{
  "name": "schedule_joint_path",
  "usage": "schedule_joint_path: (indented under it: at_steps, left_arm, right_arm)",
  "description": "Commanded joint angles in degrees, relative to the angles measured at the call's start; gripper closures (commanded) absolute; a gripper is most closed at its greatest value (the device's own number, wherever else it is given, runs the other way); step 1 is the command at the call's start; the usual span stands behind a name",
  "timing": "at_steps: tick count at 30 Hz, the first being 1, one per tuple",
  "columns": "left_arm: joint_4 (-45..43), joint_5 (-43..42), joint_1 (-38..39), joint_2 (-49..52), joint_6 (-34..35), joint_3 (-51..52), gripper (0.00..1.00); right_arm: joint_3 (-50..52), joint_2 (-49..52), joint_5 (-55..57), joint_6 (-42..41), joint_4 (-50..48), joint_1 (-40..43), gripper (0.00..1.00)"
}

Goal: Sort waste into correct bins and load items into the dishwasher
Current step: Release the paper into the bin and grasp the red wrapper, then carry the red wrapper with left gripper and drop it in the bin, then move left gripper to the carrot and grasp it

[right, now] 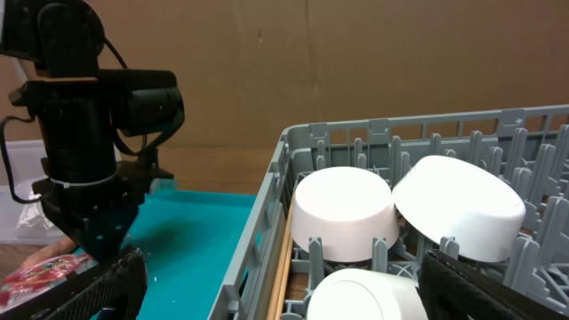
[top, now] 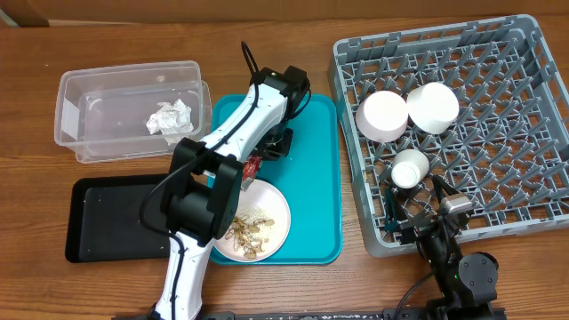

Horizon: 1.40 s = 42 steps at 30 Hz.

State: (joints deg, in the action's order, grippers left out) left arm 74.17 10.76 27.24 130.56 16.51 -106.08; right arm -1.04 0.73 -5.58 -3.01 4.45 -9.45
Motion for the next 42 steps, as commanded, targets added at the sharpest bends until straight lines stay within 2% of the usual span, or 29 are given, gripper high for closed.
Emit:
schedule_joint_path:
  at_steps: [1,6,11,15,20,21,23,25,26,31,36,38,42]
  left_arm:
    - [1.70,0.22,-0.46,-0.66,0.61,-1.20,0.96]
    - [7.37,1.60,-2.56,-5.86,5.81,-7.74,0.96]
    - [9.09,5.84,-6.32,-14.23,5.84,-12.52,0.96]
    - [6.54,10.88,-11.96,-19.21,5.97,-12.63,0.96]
    - [-0.44,7.89,-20.02,-18.53,5.75,-12.13,0.96]
    - [-1.44,6.40,-21.22,-18.01,5.75,-12.13,0.91]
    - [-3.06,4.26,-23.02,-17.03,5.77,-12.13,0.68]
    - [-3.76,3.96,-24.41,-16.59,5.79,-12.13,0.38]
    - [-3.85,3.67,-24.92,-16.59,5.77,-12.15,0.34]
    - [0.04,-0.11,-26.10,-18.78,5.70,-14.34,0.30]
    - [8.79,-11.76,-23.37,-21.62,4.04,-15.54,0.36]
    - [12.09,-11.08,-20.22,-21.57,3.10,-15.41,0.37]
    - [14.32,-3.08,-12.07,-21.40,5.44,-10.21,0.36]
  right_arm:
    - [0.59,-0.57,-0.07,-0.26,-0.24,0.17,0.00]
    - [0.59,-0.57,-0.07,-0.26,-0.24,0.17,0.00]
    - [0.59,-0.57,-0.07,-0.26,-0.24,0.17,0.00]
    - [0.59,-0.57,-0.07,-0.26,-0.24,0.17,0.00]
    - [0.59,-0.57,-0.07,-0.26,-0.24,0.17,0.00]
    - [0.59,-0.57,-0.07,-0.26,-0.24,0.17,0.00]
    - [0.59,-0.57,-0.07,-0.26,-0.24,0.17,0.00]
    - [0.59,-0.57,-0.07,-0.26,-0.24,0.17,0.00]
    - [0.59,-0.57,-0.07,-0.26,-0.24,0.17,0.00]
    - [0.59,-0.57,-0.07,-0.26,-0.24,0.17,0.00]
    - [0.59,-0.57,-0.07,-0.26,-0.24,0.17,0.00]
    - [0.59,-0.57,-0.07,-0.26,-0.24,0.17,0.00]
    - [0.59,-0.57,-0.07,-0.26,-0.24,0.17,0.00]
